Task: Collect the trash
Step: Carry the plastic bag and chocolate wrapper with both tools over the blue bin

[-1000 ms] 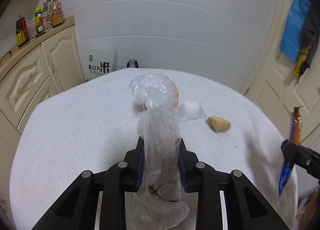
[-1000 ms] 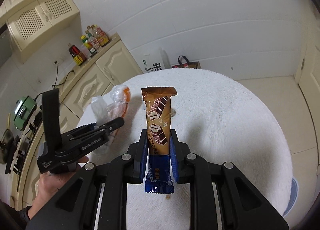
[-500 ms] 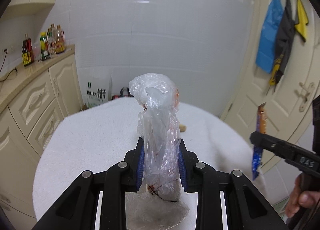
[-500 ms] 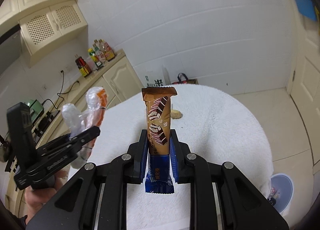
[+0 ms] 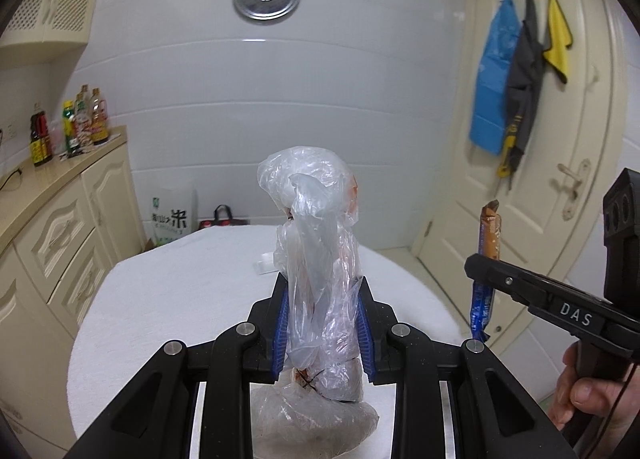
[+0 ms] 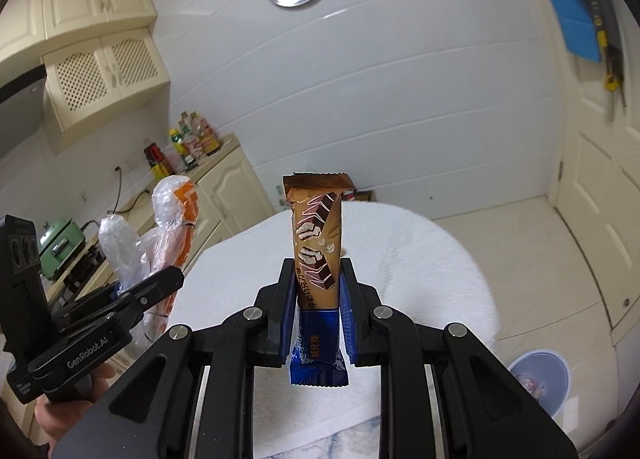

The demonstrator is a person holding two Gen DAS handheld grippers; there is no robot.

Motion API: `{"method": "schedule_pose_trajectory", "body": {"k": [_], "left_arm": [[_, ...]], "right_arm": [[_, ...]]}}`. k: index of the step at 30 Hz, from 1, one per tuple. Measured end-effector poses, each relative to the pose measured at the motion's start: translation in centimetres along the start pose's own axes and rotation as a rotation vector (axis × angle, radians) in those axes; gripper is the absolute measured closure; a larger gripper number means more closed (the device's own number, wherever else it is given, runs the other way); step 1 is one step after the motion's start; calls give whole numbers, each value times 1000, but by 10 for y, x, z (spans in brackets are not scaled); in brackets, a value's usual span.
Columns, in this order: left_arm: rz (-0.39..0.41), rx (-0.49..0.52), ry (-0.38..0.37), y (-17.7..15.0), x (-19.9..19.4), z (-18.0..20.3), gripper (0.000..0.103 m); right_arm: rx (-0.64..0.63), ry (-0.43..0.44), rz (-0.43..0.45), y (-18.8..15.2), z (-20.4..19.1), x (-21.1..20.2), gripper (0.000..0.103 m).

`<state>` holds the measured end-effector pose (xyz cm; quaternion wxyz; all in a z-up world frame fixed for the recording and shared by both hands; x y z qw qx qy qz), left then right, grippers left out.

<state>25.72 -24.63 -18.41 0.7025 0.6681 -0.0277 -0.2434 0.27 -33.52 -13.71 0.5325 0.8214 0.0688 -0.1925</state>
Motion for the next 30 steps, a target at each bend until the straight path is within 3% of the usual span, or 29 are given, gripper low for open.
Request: {"method": "schedule_pose_trajectory", "body": {"k": [13,23,30], "left_arm": [[20,72,-203,9,-14,65,77],[-55,107,-391,4,10,129,78],[-114,116,-462,-7,36,158,78]], "right_arm": [[24,-192,103,21,75,-77,83],[74,-398,128,20,159,-135,83],[105,-505,107,10,208,-155,83]]}}
Point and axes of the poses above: each gripper's, at about its wrist camera, not at the fingertips, and x roughly the way its jaws point, z to its right, y to its top, the point moved 5 cm from there along x, roughly the way its jaws point, and after that the axes turned 14 degrees about z, right-handed, at the moved point
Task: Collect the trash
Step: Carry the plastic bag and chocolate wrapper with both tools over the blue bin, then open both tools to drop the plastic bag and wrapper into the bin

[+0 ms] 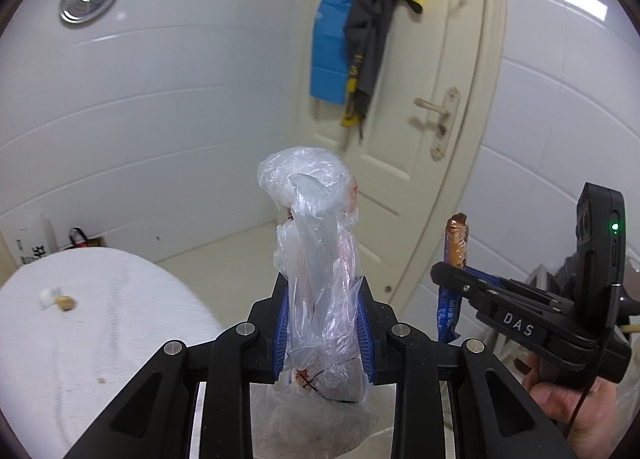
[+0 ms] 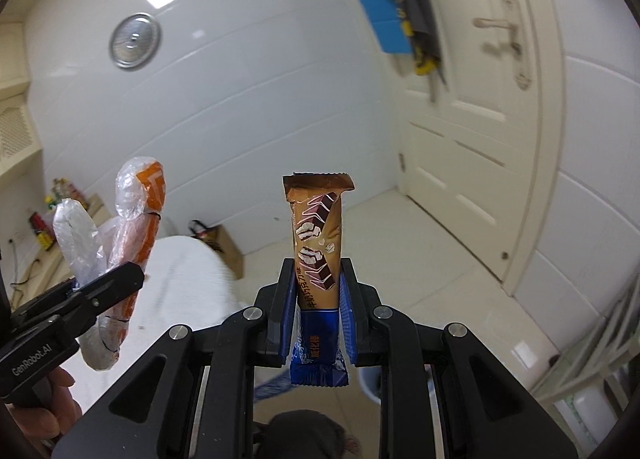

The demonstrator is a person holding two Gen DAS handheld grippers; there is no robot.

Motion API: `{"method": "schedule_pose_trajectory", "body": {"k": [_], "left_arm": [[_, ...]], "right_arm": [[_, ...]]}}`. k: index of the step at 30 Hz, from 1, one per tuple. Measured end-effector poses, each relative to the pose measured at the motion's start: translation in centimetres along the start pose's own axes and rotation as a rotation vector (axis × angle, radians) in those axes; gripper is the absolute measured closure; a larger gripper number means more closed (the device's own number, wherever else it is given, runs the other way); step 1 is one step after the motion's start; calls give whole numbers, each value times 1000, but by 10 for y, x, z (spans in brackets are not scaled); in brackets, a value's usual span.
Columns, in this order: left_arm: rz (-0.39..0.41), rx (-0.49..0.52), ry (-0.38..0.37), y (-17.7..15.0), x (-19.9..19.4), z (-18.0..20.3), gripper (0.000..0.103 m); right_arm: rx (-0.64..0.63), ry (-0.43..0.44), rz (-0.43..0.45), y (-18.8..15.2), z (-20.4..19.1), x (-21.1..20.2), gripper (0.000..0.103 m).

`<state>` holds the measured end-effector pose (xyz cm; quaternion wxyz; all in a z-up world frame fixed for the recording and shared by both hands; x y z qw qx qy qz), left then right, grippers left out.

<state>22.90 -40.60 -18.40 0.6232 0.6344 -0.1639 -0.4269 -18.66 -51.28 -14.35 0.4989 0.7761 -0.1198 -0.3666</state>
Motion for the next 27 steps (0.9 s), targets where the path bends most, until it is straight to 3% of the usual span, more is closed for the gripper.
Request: {"method": "schedule_pose_trajectory", "body": {"k": [6,18,27], "left_arm": [[-94,-26,-35,-19,48,4,78],[-343,-65,-46,-65,163,-1,78],[-474,-74,-41,-85,237,2,75]], "right_arm": [[20,-81,-61,-21,49,29,83],[97,-147,-273,-92,116,119,83],[129,-185,-392,-135,144,159,80]]}}
Point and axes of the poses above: each gripper's, at about its wrist camera, not at the fingertips, and x roughly the way its jaws point, z to its right, y to its top, the point moved 5 cm from there along x, roughly the way its jaws point, and after that the axes turned 14 degrees about z, right-handed, at the moved point
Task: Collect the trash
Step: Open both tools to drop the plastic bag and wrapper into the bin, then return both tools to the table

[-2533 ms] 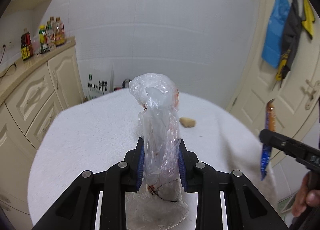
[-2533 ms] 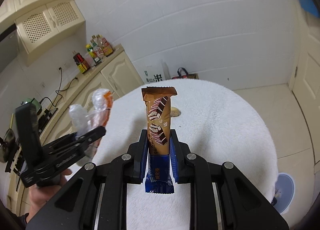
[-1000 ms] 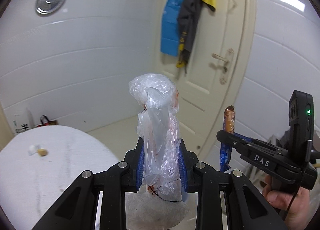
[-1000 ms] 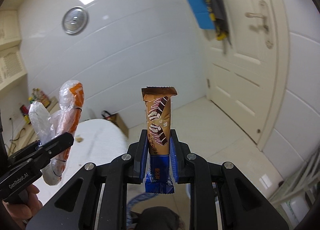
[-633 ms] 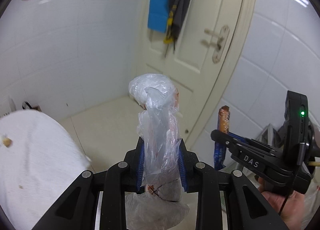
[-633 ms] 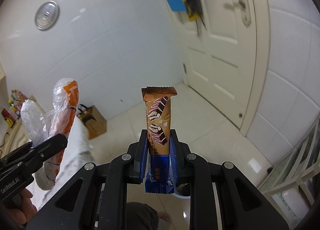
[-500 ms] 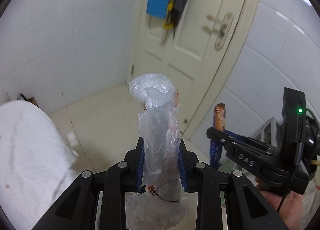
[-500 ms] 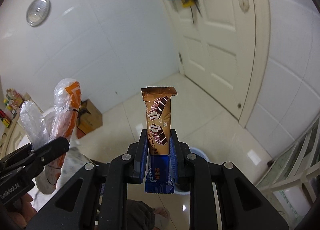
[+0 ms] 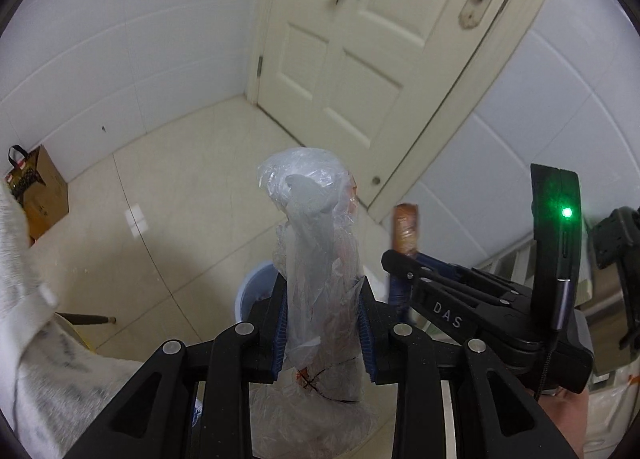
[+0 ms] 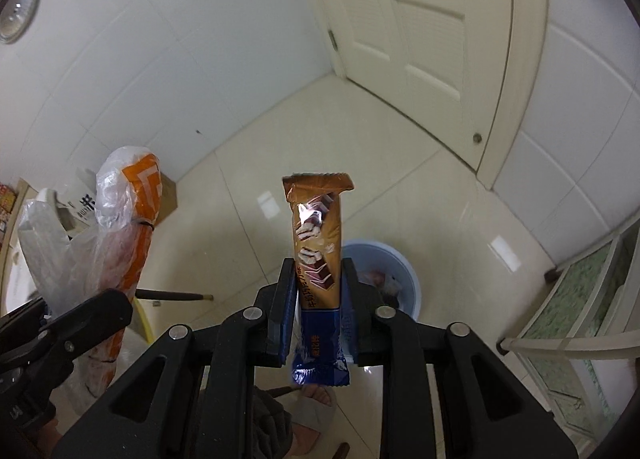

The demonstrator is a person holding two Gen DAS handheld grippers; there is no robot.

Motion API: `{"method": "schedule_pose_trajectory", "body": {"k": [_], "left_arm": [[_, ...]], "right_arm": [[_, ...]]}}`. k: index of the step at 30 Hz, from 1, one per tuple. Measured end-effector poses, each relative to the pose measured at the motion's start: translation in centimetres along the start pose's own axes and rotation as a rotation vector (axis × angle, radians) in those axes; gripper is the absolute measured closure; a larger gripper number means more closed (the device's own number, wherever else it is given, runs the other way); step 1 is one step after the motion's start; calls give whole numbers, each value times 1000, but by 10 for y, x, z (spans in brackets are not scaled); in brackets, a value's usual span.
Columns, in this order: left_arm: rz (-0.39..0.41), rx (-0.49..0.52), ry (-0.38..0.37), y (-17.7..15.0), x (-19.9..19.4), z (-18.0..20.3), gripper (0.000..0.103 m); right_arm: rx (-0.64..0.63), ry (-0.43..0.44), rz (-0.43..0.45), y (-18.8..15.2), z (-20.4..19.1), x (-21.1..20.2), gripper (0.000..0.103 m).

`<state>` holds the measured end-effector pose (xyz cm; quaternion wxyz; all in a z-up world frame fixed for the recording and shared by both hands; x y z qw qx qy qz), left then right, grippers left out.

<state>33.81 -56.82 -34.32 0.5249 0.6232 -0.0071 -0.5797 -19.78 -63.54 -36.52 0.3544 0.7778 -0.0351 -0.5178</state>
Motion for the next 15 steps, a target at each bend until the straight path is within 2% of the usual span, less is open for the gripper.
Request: {"method": "schedule_pose_trajectory", "body": {"k": [2,4,6,7,8,10,12,13,15], "left_arm": [[-18,8,6,6,12,2,66],[-24,5,17,11,19,3,38],[1,8,52,18,20,1,22],[13,10,62,21,20,2,17],[23,15,73,24,17,2,14],[38,25,100,26,11,2,4],[57,39,131,29,3,3,2],[65,42,137,30,-1,4,1],[85,43,144,29,-13,6,1]], "right_arm": [[2,-12,-18,-3,3,7,80],[5,-26,-28,-4,6,12,73],[14,-36,-28,-5,8,13,54],[18,-38,-23,-5,9,12,48],[20,-39,-14,-5,9,10,37],[22,-43,1,-4,8,7,21],[27,-37,14,-2,5,3,6],[29,-39,25,-1,4,-1,1],[32,-42,40,2,1,-5,0]]}}
Point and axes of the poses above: each gripper's, at about its wrist camera, not at the fingertips, and x roughly the way its jaws point, z to its right, y to its top, the point moved 5 cm from there along x, roughly the way its jaws point, and after that the axes turned 14 degrees about z, right-handed, at the moved point
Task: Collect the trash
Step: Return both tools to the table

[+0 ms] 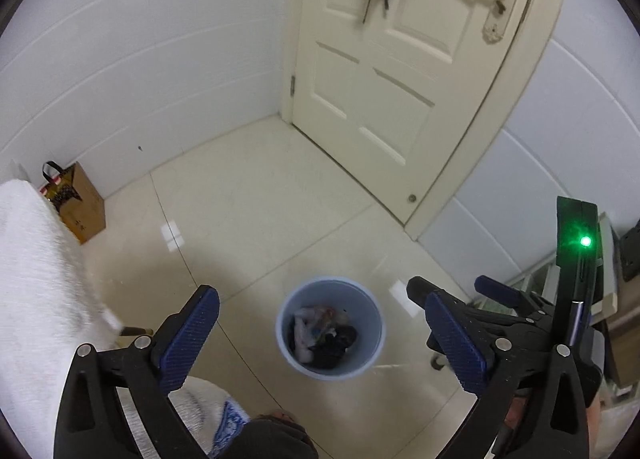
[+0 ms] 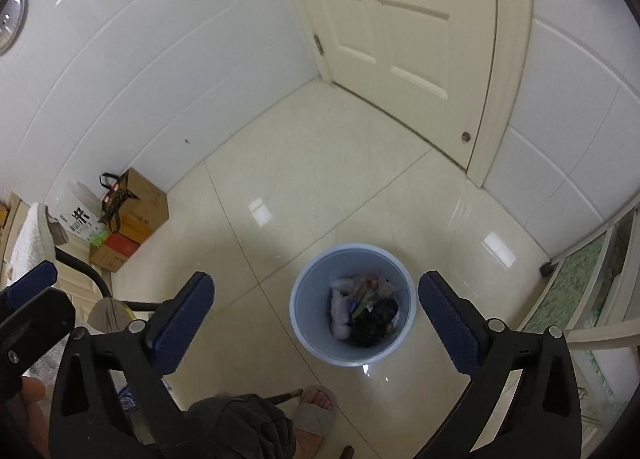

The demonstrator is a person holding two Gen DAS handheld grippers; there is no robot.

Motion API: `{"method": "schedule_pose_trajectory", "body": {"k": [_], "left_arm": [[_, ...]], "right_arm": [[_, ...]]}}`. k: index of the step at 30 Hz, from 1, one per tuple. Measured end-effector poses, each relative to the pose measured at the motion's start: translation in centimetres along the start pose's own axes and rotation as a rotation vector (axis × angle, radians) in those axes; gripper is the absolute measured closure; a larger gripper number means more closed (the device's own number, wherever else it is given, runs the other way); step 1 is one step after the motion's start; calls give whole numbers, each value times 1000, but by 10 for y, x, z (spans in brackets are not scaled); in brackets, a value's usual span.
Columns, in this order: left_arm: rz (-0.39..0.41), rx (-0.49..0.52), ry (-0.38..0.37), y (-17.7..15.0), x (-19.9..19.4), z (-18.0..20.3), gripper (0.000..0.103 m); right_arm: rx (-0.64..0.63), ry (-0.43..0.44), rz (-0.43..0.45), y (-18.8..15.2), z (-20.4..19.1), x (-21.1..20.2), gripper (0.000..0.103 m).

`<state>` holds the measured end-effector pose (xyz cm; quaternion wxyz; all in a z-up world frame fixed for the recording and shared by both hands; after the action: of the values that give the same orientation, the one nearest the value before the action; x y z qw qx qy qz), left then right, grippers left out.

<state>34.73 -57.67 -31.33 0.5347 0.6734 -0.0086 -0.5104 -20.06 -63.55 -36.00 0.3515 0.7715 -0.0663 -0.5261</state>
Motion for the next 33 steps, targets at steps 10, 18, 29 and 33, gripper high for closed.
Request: {"method": "schedule_pose_trajectory", "body": {"k": [10,18,29,33], "left_arm": [[119,-6,18,-9,-91,-9,1],[226,-44,48,-16,-191,-45,1],[365,-97,152,-37,-312,-94,1],[417,-123,192,-46,-356,-111,1]], "right_arm": [[-14,-22,55,16,-28,-40,0],[-62,21,143,36,-76,-89,0],[-155,135,269,47,-175,-153,0],[-195,189,310,46,-214,-177,0]]}}
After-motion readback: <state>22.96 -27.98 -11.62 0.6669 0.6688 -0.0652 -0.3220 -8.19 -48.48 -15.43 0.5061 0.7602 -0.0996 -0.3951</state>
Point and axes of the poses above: each gripper's, at about its wrist camera, not at the fingertips, and x roughly the way its jaws point, z to its right, y to its top, the point moved 5 cm from there along x, roughly the way its jaws point, and after that the axes turned 14 degrees about z, right-handed, at the moved point
